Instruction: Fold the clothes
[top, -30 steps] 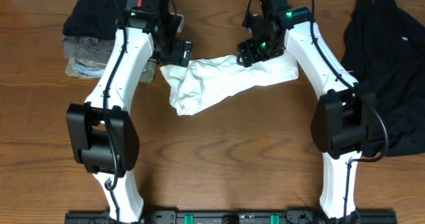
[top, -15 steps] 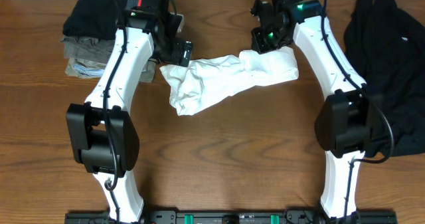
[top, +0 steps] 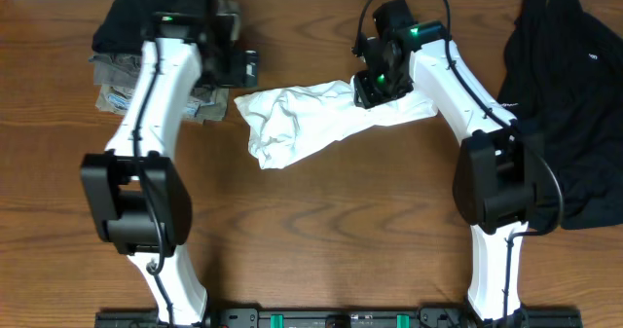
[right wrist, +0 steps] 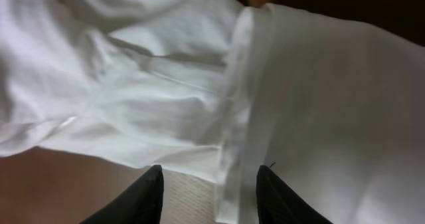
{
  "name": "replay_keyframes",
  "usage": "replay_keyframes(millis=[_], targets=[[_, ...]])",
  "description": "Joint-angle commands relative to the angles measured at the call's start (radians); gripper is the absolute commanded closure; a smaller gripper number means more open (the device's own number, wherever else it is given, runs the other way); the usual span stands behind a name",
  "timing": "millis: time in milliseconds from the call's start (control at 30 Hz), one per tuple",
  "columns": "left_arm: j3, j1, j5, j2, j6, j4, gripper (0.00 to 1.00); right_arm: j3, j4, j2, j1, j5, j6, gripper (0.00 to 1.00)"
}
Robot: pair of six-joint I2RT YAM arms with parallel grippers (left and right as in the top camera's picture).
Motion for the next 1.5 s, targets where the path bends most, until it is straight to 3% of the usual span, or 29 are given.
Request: replay_keyframes(millis=[0,267,567,1033,1433,1467], targets=[[0.027,0.051,-0.002,-0.061,-0.047,-0.016,0.05,-0.004,0.0,-0.006,0.015,0.133,0.032,0.56],[0.027,0.111,-0.002,-0.063,-0.047,-0.069,0.05,-0.039,0.026,-0.006,0.024,0.229,0.032,0.61],[0.027,0.114,-0.002,-0.063,-0.047,-0.083,0.05,-0.051,0.077,-0.006,0.024,0.235,0.032,0.99],[0.027,0.114,-0.002,-0.063,-0.046,-0.086,0.05,0.231,-0.058,-0.008,0.084,0.183,0.01,0.99],[0.027,0.114,-0.002,-0.063,-0.046,-0.086,0.05,0.096,-0.011,-0.004,0.219,0.156,0.01,0.99],[0.027,0.114,-0.002,-0.063,-0.046,-0.086,0.05,0.071,0.001,-0.004,0.225,0.156,0.01,0.92]])
